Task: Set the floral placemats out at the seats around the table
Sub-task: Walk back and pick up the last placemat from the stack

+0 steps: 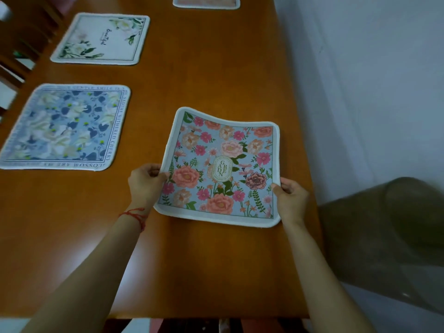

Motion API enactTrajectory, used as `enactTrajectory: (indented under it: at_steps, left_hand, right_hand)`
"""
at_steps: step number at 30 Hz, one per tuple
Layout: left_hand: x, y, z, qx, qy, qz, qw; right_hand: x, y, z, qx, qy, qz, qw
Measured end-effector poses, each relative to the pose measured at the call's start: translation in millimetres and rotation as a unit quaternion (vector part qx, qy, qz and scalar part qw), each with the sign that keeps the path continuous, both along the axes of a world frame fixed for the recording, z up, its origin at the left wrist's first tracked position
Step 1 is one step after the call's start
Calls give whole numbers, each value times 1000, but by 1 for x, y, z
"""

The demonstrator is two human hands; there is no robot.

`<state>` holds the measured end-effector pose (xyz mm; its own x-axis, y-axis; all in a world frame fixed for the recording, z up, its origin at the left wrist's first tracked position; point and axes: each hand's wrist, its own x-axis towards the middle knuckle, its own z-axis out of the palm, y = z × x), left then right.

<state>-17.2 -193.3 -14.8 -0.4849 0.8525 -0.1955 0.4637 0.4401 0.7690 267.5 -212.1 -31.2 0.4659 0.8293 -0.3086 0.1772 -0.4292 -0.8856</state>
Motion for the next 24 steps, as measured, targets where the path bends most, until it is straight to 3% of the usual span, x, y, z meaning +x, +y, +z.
enactTrajectory:
  at_steps: [12,24]
  left_hand:
    - [-31,-85,5,-7,-14,57,998]
    - [-41,-126,-7,-20,-40,37,998]
  right_hand:
    - [-27,-50,9,13,10,68,998]
    - [-40,-98,18,9,-39,38,998]
